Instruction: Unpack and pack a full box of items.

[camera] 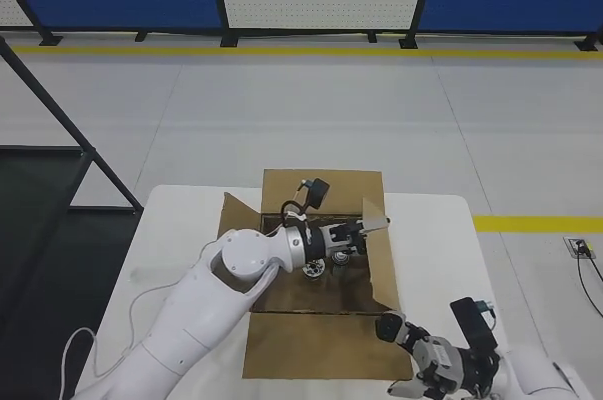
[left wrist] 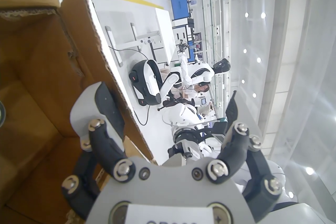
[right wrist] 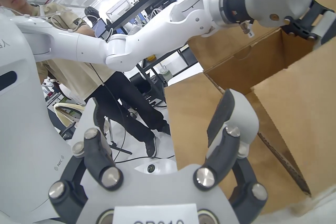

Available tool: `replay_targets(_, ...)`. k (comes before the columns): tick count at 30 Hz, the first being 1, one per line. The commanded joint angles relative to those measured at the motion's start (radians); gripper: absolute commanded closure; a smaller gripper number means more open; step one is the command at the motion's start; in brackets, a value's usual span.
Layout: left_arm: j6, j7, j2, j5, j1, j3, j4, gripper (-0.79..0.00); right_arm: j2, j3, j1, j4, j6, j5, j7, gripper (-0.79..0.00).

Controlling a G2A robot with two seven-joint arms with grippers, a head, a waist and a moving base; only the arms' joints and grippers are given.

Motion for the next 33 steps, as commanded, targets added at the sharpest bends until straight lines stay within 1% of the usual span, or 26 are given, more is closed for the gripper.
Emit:
replay_targets(1, 0.001, -0.002, -0.003, 0.002, -0.001, -0.001, 0.0, -0.785, 0.001, 0.006, -0.007, -0.006, 0.009, -0.032, -0.023, -0.785)
replay_targets(4, 0.001, -0.008, -0.008, 0.006, -0.002, -0.005, 0.004, -0.785, -0.006, -0.023, -0.001, -0.019, 0.081, -0.119, -0.078, -0.785)
replay_targets(7, 0.0, -0.017, -0.011, 0.009, -0.002, -0.01, 0.011, -0.785, -0.014, -0.073, 0.021, -0.017, 0.128, -0.197, -0.123, -0.785)
replay_targets(14, 0.002, -0.032, -0.018, 0.013, 0.002, -0.027, 0.019, -0.785, -0.026, -0.152, 0.062, -0.019, 0.207, -0.358, -0.212, -0.785)
replay_targets(19, 0.0, -0.043, -0.02, 0.016, 0.008, -0.042, 0.018, -0.785, -0.033, -0.171, 0.062, -0.031, 0.268, -0.455, -0.309, -0.785)
replay_targets(26, -0.003, -0.061, -0.019, 0.029, 0.022, -0.068, 0.015, -0.785, -0.037, -0.181, 0.066, -0.023, 0.323, -0.5, -0.384, -0.785)
replay_targets(33, -0.014, -0.088, -0.009, 0.039, 0.055, -0.112, 0.002, -0.785, -0.035, -0.131, 0.032, -0.039, 0.346, -0.5, -0.468, -0.785)
